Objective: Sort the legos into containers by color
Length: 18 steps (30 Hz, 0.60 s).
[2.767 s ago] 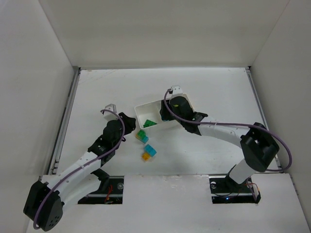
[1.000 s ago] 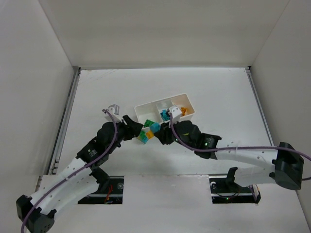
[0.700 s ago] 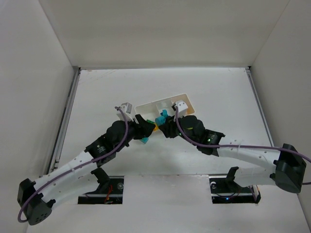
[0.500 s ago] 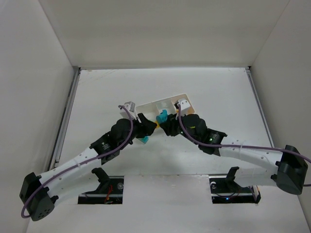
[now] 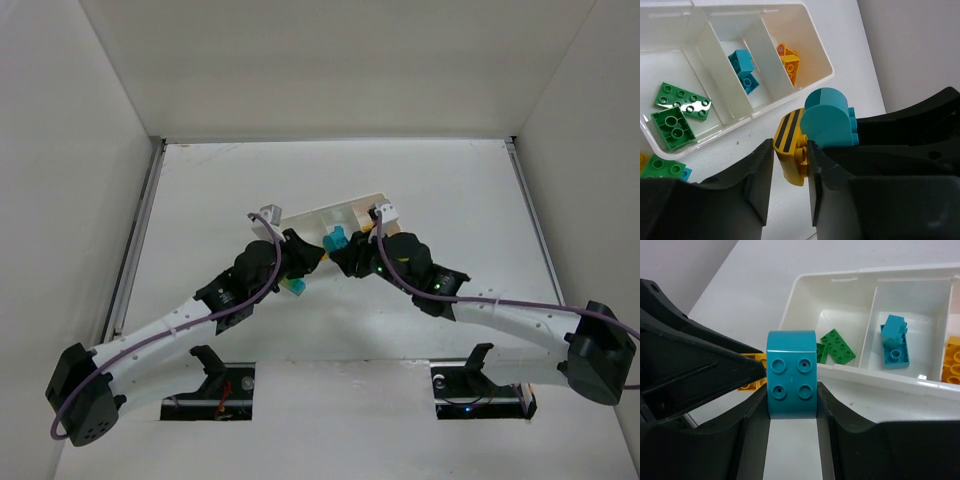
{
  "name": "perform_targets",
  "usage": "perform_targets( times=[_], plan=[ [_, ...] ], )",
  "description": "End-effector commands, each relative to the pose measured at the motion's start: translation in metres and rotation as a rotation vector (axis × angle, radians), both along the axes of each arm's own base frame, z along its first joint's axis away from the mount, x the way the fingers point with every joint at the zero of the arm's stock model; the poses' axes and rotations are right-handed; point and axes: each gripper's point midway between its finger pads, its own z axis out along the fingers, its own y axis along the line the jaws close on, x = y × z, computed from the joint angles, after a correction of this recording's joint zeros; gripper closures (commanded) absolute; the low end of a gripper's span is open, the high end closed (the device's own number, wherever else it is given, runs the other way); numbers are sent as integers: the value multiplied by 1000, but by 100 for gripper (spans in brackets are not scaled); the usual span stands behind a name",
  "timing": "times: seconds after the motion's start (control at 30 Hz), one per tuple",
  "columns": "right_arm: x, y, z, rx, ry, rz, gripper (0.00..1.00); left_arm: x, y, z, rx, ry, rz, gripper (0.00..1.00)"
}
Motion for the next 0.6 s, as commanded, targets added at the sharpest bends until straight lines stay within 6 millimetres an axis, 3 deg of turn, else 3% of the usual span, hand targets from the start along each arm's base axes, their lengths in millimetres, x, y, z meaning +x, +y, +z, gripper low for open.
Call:
perform_targets(
  times=[0.0, 0.17, 0.4, 0.47, 0.57],
  plan=[
    [-1, 7, 35, 167, -29, 41, 75, 4, -9, 34, -97, -73, -13, 78],
    [7, -8, 44, 205, -35, 4, 75, 5, 5, 36, -101, -96, 24, 87],
    [17, -32, 70, 323, -21, 11, 75, 13, 26, 24, -81, -90, 82, 89],
    [22, -37, 72, 329, -23, -1, 74, 15, 33, 22, -79, -88, 101, 89],
    [40, -39, 55, 268, 1, -49, 74, 16, 40, 22, -84, -91, 115, 89]
  ],
)
